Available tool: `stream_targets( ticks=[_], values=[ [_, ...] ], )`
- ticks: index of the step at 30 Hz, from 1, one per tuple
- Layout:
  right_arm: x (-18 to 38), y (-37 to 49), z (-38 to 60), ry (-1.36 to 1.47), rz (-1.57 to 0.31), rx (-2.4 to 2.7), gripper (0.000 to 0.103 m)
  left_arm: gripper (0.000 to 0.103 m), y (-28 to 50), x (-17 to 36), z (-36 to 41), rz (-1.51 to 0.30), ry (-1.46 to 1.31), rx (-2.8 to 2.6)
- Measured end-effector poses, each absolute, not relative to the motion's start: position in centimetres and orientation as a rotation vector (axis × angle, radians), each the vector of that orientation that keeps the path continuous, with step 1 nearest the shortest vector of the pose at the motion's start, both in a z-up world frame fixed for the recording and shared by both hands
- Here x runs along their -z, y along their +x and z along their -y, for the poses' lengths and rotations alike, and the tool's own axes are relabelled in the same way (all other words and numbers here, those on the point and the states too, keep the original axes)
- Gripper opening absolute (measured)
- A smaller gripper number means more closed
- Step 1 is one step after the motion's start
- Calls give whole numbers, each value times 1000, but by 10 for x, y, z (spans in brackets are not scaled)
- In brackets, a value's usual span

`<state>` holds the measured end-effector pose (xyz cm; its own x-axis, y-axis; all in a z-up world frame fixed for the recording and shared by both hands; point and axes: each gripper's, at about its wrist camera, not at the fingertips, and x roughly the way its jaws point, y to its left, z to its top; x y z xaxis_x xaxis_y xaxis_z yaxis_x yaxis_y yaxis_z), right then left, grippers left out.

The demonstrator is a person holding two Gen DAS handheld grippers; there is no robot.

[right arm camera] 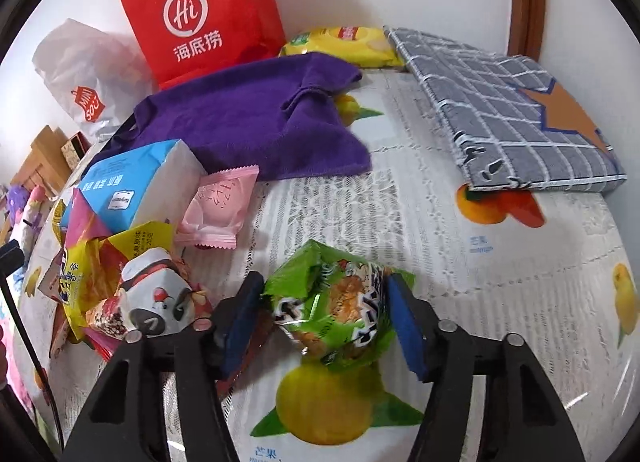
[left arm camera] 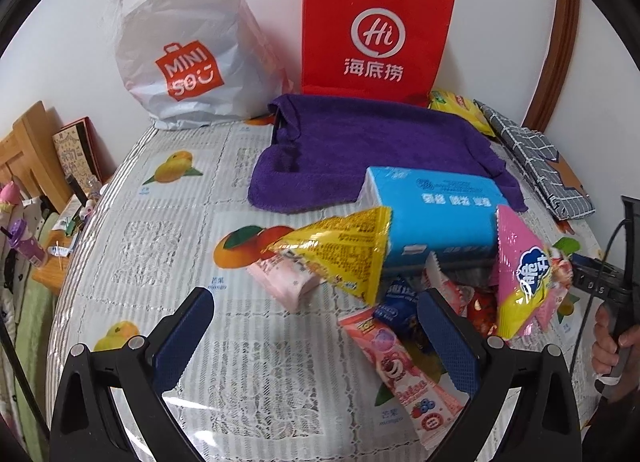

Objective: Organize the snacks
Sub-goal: 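Grasp the yellow triangular snack bag with the left gripper while the right gripper holds the green bag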

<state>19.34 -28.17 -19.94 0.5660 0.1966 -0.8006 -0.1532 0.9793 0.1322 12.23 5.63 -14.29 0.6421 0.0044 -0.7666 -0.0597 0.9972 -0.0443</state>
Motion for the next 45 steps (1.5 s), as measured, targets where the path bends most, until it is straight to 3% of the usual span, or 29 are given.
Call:
stream_targets(
  ticks=[21, 30, 40, 45],
  values=[
    [184, 142, 289, 78, -901, -153, 60, 97, 146, 166, -97, -921, -79, -104],
    [181, 141, 289, 65, -899, -135, 60, 98, 155, 145, -70, -840, -78, 57],
    [185, 146, 296, 73, -914, -114, 60, 98, 180, 169, -37, -924, 115, 25],
    [187, 149, 293, 67, -920, -118, 60, 99, 188, 176, -41, -946, 74, 39]
  ],
)
